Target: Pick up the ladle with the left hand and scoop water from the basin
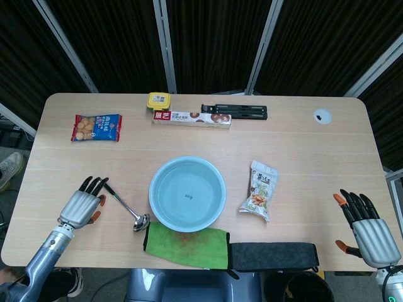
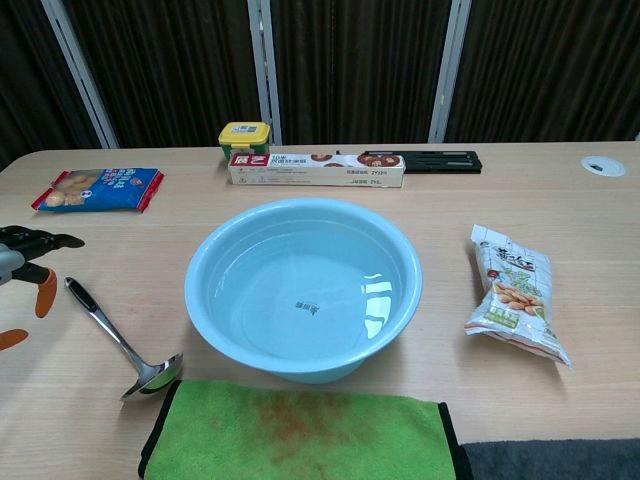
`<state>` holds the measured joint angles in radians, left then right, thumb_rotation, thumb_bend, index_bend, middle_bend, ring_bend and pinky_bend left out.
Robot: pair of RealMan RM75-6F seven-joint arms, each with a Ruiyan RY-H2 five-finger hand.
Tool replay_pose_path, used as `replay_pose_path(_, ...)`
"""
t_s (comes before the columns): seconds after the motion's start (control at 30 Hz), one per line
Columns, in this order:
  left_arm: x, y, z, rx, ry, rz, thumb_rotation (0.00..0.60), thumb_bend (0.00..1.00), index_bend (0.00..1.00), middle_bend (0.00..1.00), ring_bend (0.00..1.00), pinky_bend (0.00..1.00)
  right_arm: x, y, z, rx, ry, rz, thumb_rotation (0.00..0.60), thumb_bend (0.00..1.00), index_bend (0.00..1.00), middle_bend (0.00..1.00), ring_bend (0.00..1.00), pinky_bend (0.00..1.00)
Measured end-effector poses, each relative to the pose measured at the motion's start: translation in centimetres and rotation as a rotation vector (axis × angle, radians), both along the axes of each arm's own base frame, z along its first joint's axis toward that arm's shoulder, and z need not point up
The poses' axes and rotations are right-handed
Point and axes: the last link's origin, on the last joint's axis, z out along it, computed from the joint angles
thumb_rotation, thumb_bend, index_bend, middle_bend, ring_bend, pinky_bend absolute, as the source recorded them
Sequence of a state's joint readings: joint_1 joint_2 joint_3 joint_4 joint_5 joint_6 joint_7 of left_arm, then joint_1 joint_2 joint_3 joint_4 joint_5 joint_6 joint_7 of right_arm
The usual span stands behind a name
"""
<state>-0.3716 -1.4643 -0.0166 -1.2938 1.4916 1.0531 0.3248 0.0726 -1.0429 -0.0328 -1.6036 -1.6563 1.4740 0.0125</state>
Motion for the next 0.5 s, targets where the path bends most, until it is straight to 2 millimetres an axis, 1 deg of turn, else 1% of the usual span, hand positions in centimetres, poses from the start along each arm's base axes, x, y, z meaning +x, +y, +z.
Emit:
replay_pose_path(0.2, -0.3, 1.8, -1.8, 0.002, 0.016, 0.017, 0.6, 0.33, 0.42, 0.0, 0.0, 0.0, -0.1, -0.3, 0.0, 0.004, -0.009, -0.006, 0.6, 0.0, 0.0, 0.0, 0.0, 0.0)
replay_pose_path(0.33, -0.1, 2.9, -2.8, -0.003, 0.01, 0.015, 0.6, 0.33, 0.42, 0.0, 0.0, 0.0, -0.1, -0.6, -0.2, 0.007, -0.004, -0.01, 0.6, 0.0, 0.0, 0.0, 0.0, 0.0)
replay_pose_path(0.5, 0.4, 3.6, -3.6, -0.021, 0.0, -0.001, 0.6, 0.34, 0.43, 0.0, 0.0, 0.0, -0.2, -1.0, -0.4, 0.007, 0.0, -0.02, 0.6, 0.0, 0.0, 0.0, 0.0, 0.0)
